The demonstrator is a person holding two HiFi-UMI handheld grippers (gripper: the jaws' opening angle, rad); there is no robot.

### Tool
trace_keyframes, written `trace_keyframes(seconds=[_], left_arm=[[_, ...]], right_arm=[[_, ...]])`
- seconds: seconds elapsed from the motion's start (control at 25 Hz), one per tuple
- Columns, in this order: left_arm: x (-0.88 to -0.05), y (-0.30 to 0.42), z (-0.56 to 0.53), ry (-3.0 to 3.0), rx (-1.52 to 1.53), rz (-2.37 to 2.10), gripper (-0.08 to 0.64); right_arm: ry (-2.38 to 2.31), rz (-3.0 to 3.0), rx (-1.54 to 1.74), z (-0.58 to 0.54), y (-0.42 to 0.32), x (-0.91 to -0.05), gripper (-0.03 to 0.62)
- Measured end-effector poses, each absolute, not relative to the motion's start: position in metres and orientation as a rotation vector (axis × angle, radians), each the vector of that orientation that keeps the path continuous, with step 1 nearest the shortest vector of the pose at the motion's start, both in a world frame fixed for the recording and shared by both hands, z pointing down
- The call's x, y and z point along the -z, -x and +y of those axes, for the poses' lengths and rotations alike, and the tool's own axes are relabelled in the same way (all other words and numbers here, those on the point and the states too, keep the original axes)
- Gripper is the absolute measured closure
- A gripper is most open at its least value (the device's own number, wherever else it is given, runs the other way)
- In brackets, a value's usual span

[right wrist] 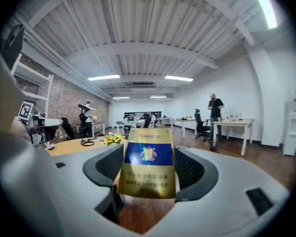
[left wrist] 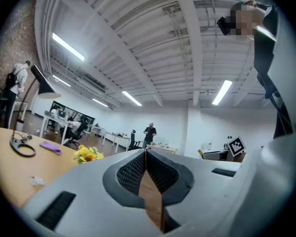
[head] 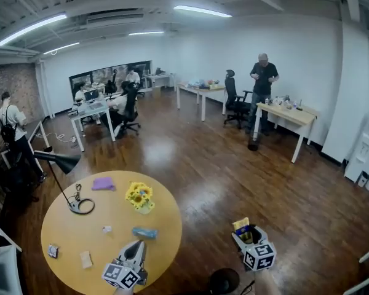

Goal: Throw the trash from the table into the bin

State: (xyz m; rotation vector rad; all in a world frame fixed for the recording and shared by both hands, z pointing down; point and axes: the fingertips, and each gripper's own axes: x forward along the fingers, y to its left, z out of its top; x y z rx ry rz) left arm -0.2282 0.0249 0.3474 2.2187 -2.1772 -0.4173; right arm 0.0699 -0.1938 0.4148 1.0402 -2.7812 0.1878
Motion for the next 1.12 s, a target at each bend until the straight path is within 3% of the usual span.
trace_keyframes(seconds=[0.24,0.44,0.68,1.12], left_arm=[[-0.368,0.127,-0.077,-2.415,0.353,-1.862,0.56],[-0.385,0.059,-0.14,-2.522,0.24,-1.575,0.56],[-0.432,0.049,-0.159,-2.538,0.15,-1.358,0.56],[-0.523,0.051,-0.163,-2.4,-0.045,-1.246,0.56]], right_arm=[[-1.349,-2.616,-0.296,-0.208,-0.205,-0.445,0.259],[-1.525,-2.468,-0.436,-0.207,-0.268,-0.473,0.259],[-1.623,-2.329,-0.54,-0.175,-0.274,-0.52,0.259],[-1.49,-2.171,-0.771,-0.146,-0.216,-0.627,0.259]])
